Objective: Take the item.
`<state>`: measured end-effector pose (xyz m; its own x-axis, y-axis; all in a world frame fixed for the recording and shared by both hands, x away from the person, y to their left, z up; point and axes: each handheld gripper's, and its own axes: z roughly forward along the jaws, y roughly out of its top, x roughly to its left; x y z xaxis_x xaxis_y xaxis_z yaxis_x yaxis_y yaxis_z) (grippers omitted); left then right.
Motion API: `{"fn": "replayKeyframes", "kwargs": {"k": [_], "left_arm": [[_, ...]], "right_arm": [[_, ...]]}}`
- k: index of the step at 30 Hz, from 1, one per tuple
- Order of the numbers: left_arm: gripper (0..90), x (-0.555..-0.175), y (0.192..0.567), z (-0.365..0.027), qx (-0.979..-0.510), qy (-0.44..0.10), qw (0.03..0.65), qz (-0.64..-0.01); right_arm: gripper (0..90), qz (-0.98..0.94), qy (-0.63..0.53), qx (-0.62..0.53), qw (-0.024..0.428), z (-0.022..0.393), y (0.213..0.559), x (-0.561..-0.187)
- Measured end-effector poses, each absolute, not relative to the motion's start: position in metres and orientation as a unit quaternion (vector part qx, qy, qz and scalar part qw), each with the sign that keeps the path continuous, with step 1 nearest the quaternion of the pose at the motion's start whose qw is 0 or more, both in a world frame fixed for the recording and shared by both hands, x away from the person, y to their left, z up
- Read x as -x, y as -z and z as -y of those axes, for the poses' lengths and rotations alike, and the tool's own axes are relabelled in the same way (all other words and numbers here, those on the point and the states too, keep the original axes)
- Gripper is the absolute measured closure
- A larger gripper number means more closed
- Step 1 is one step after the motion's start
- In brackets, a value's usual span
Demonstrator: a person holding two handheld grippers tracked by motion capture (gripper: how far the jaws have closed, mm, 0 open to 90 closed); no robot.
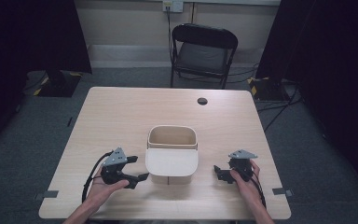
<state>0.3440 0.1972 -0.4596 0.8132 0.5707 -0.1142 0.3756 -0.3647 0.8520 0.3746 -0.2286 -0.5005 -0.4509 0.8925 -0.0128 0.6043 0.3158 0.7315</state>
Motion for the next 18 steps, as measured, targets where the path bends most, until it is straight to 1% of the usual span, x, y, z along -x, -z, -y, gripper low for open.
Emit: {"fn": "replayKeyframes", "kwargs": {"k": [12,16,18], "left_arm": [[15.9,-0.341,0.456,-0.185,-0.820,-0.109,0.491,-0.274],[16.8,-0.340,0.455,-0.184,-0.817,-0.109,0.497,-0.271],[19.2,-0.340,0.453,-0.185,-0.815,-0.101,0.504,-0.268]], "right_arm": [[11.9,-0.782,-0.337,-0.478,0.214,0.229,0.500,-0.375],[11.9,-0.782,-0.337,-0.478,0.214,0.229,0.500,-0.375],[11.9,-0.782,-0.337,-0.478,0.214,0.229,0.500,-0.375]]}}
